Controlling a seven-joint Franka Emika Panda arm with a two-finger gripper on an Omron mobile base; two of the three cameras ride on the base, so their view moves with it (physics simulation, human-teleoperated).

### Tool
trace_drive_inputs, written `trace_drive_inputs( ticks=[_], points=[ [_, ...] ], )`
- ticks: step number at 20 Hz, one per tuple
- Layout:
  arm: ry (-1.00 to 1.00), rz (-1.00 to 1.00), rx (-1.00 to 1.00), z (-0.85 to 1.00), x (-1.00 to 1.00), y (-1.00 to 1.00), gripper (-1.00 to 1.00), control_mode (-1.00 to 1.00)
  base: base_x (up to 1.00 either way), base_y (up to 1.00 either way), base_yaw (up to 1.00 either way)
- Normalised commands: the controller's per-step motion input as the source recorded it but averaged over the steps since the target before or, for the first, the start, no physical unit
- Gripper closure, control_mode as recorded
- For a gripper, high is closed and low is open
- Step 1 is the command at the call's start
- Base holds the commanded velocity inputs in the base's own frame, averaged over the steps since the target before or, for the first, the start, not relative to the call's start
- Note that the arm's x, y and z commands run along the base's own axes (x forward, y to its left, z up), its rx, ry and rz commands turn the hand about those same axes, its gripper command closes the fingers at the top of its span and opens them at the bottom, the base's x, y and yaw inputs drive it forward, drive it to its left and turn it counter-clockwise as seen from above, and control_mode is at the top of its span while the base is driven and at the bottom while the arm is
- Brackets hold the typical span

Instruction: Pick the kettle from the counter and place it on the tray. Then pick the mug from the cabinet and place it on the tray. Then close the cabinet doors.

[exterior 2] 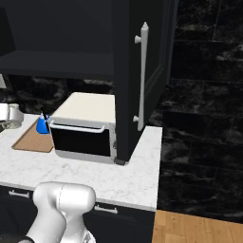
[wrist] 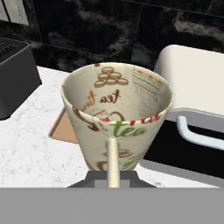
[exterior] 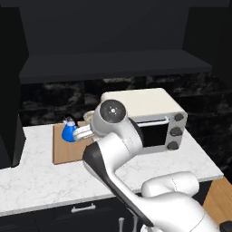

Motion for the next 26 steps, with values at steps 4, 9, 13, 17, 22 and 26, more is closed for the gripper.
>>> trace_drive_inputs(
  ticks=[4, 9, 13, 17, 22, 26],
  points=[
    [0.01, -0.11, 0.09, -0.71, 0.17, -0.19, 1.00, -1.00, 0.00, 0.00, 0.00],
    [0.00, -0.01, 0.13, -0.66, 0.25, -0.01, 1.00, -1.00, 0.00, 0.00, 0.00],
    [0.00, 0.00, 0.13, -0.62, 0.44, 0.00, 1.00, -1.00, 0.00, 0.00, 0.00],
    [0.00, 0.00, 0.06, -0.58, 0.42, 0.17, 1.00, -1.00, 0.00, 0.00, 0.00],
    [0.00, -0.01, 0.00, -0.50, 0.38, 0.51, 1.00, -1.00, 0.00, 0.00, 0.00],
    [0.01, -0.04, 0.00, -0.08, 0.25, 0.54, 1.00, -1.00, 0.00, 0.00, 0.00]
  ],
)
